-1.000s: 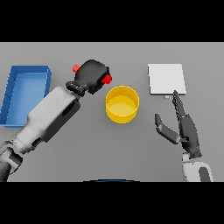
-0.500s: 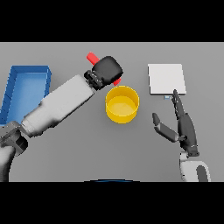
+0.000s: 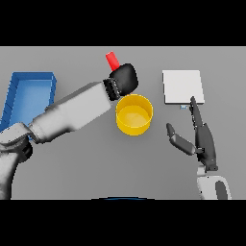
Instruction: Pick up the red beaker and tilt it to pour out 1 green nut into yellow bowl. Pick up the yellow bowl and place it on the metallic measuring scale.
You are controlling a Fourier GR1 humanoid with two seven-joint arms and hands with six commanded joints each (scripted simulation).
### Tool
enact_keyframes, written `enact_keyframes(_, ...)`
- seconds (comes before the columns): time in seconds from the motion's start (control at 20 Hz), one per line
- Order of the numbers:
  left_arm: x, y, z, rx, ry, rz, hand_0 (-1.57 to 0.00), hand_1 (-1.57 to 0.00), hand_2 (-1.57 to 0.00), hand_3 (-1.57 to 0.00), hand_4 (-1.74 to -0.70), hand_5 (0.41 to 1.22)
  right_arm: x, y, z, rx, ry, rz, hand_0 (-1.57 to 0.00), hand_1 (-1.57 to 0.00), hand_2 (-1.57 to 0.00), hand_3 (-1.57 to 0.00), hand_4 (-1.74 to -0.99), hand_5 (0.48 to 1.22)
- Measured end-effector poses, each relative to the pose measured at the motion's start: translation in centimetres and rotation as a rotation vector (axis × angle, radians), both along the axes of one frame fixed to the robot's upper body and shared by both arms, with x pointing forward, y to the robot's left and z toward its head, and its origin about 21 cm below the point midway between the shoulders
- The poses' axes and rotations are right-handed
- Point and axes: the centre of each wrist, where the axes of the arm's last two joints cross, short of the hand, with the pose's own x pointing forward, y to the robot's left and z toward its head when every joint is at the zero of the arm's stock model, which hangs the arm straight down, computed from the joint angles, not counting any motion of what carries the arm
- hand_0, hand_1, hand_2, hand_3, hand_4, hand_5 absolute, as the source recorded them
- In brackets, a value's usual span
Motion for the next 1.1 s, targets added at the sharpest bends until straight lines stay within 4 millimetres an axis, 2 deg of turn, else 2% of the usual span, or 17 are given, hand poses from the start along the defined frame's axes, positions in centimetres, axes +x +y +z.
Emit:
enact_keyframes(0.55, -0.6, -3.1, -0.5, 0.264, -0.157, -0.162, -1.57, -1.57, -1.57, -1.57, -1.72, 1.221, -0.2, -0.7, 0.0, -0.018, 0.012, -0.022, 0.00, 0.00, 0.00, 0.00, -1.151, 0.634)
enact_keyframes(0.65, -0.6, -3.4, 0.2, 0.285, -0.170, -0.180, -1.57, -1.57, -1.57, -1.57, -1.72, 1.221, -0.2, -0.4, -0.3, -0.003, 0.000, -0.011, 0.00, 0.00, 0.00, 0.00, -1.152, 0.635)
enact_keyframes(0.7, -0.2, -3.4, 0.9, 0.293, -0.189, -0.192, -1.57, -1.57, -1.57, -1.57, -1.72, 1.221, -0.4, -0.7, -0.2, -0.003, -0.004, -0.012, 0.00, 0.00, 0.00, 0.00, -1.153, 0.636)
enact_keyframes(0.8, 0.6, -3.9, 4.1, 0.305, -0.220, -0.190, -1.57, -1.57, -1.57, -1.57, -1.72, 1.221, -0.4, -0.5, -0.2, 0.005, -0.004, 0.000, 0.00, 0.00, 0.00, 0.00, -1.147, 0.642)
enact_keyframes(0.9, 1.9, -3.4, 7.2, 0.314, -0.314, -0.160, -1.57, -1.57, -1.57, -1.57, -1.73, 1.221, -0.4, -0.3, -0.4, 0.005, -0.011, 0.008, 0.00, 0.00, 0.00, 0.00, -1.154, 0.654)
enact_keyframes(1.0, 3.0, -2.4, 10.6, 0.250, -0.337, -0.112, -1.57, -1.57, -1.57, -1.18, -1.73, 1.221, -0.4, -0.2, -0.3, -0.008, -0.025, 0.007, 0.00, 0.00, 0.00, 0.00, -1.160, 0.660)
enact_keyframes(1.1, 4.3, -1.2, 14.2, 0.155, -0.416, -0.026, -1.57, -1.57, -1.57, -1.32, -1.73, 1.221, 0.0, 0.4, -0.4, -0.011, -0.020, 0.014, 0.00, 0.00, 0.00, 0.00, -1.161, 0.661)
